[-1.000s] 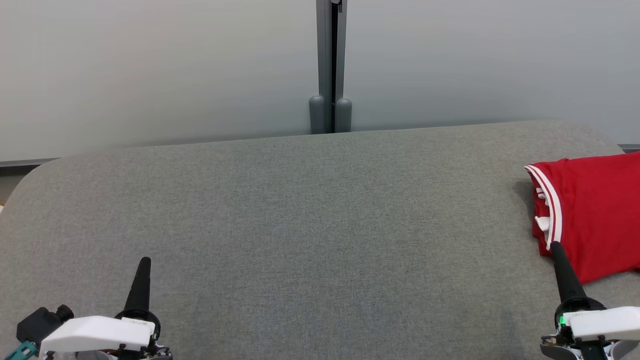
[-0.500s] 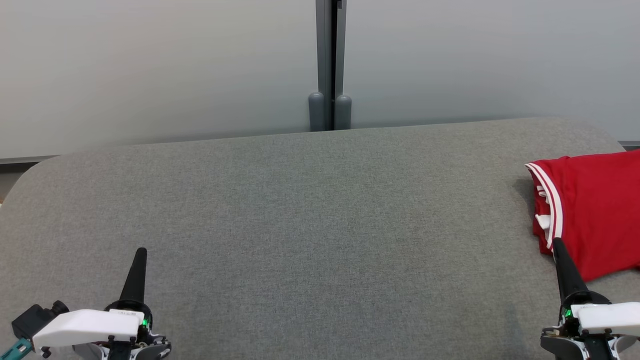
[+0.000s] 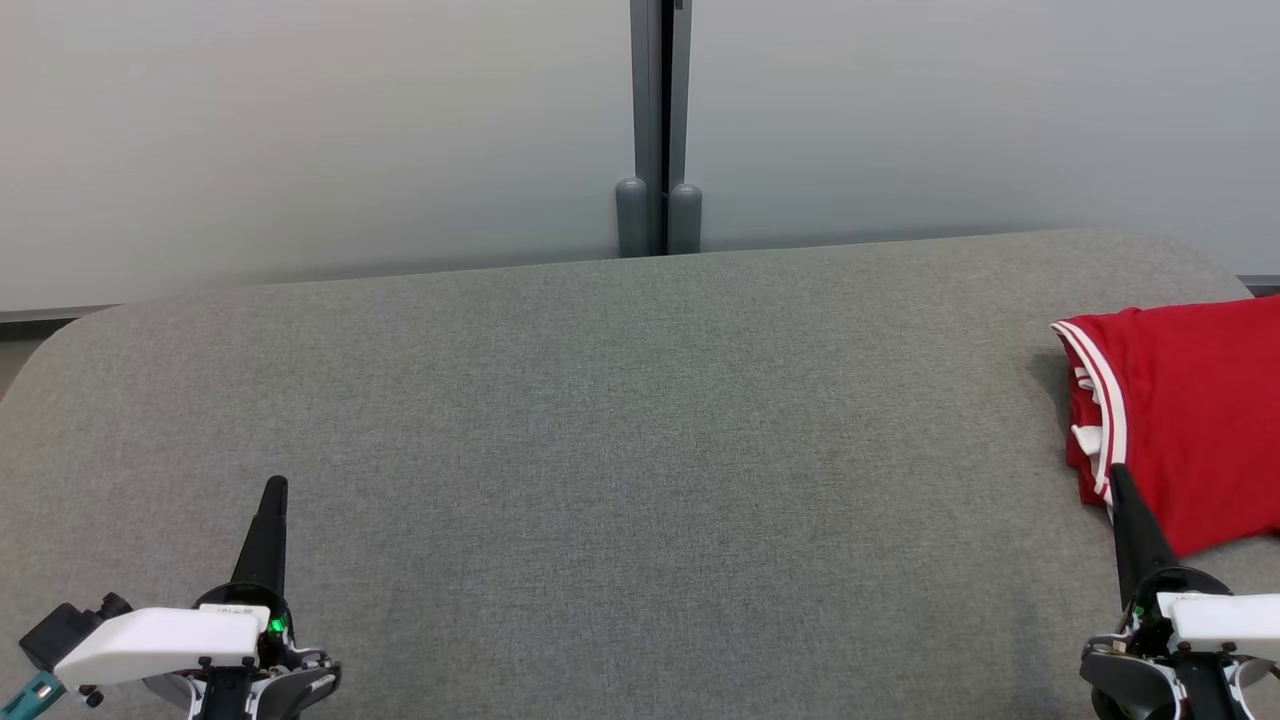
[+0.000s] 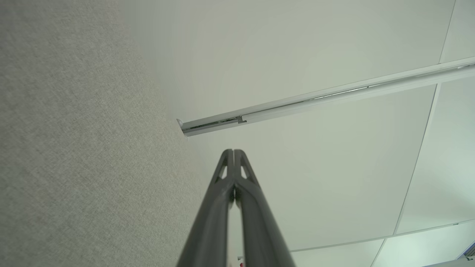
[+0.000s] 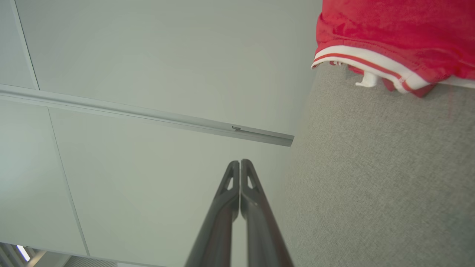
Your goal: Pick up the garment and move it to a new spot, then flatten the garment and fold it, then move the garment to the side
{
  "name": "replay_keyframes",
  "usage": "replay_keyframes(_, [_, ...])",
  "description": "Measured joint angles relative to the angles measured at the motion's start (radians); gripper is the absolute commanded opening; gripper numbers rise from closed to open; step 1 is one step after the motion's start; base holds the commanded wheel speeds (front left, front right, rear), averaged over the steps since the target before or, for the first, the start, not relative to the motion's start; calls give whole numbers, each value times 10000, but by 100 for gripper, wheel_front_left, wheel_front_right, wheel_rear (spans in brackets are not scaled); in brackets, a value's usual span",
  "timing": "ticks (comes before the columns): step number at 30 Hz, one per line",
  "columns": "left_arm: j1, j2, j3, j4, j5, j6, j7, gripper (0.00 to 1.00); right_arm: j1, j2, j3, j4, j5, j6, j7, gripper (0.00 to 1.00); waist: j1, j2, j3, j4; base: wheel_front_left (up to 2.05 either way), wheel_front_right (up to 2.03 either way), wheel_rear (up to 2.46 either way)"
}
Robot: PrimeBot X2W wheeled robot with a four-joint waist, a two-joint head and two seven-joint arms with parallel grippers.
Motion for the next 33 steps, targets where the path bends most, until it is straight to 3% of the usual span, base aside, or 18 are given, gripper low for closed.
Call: replay_keyframes(33, [-374,-290,487,171,-1467,-345,422,0,-424,123,-184,476,1693,0,88,0,0,0,153,-30,0,0,0])
